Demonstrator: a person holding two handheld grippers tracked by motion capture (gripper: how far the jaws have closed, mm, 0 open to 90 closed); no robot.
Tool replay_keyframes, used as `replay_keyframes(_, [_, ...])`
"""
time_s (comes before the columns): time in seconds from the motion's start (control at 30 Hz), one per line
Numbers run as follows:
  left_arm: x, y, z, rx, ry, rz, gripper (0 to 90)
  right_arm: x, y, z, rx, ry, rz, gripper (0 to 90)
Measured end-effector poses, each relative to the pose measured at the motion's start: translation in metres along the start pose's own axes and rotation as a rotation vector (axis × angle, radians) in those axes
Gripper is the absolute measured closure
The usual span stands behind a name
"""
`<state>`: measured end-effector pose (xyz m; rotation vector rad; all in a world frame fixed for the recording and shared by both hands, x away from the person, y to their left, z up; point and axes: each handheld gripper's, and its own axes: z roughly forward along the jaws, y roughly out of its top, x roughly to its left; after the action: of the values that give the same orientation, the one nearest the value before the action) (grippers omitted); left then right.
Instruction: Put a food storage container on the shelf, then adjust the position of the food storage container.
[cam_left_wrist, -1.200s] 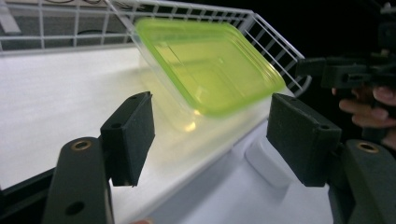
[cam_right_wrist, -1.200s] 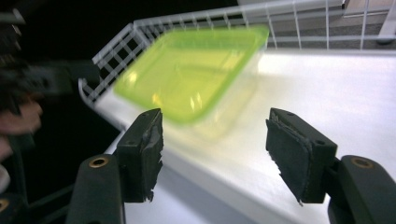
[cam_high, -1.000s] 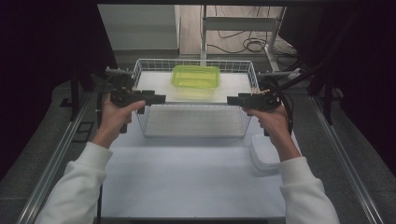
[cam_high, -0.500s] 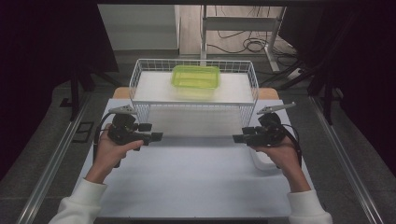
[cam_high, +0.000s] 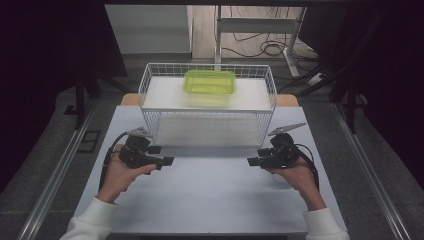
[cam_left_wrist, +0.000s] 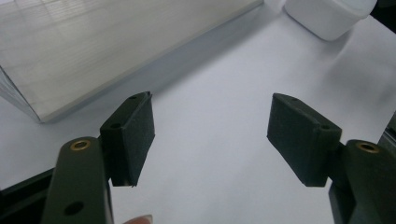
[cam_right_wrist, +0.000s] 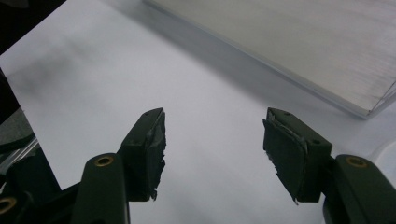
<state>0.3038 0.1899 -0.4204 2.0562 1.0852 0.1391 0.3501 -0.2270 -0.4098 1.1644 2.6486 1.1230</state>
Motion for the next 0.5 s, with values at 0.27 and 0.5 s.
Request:
replay_keyframes(0.27, [0.005,-0.004,-0.001,0.008,0.015,-0.016,29.3,-0.006,0.001,0.001,0.002,-0.014,0.007,38.2])
replay_keyframes(0.5, [0.011,-0.006,0.005,0.029,0.026,-0.031,27.9,-0.017,-0.003,-0.004,0.002,-0.038,0.022,39.4])
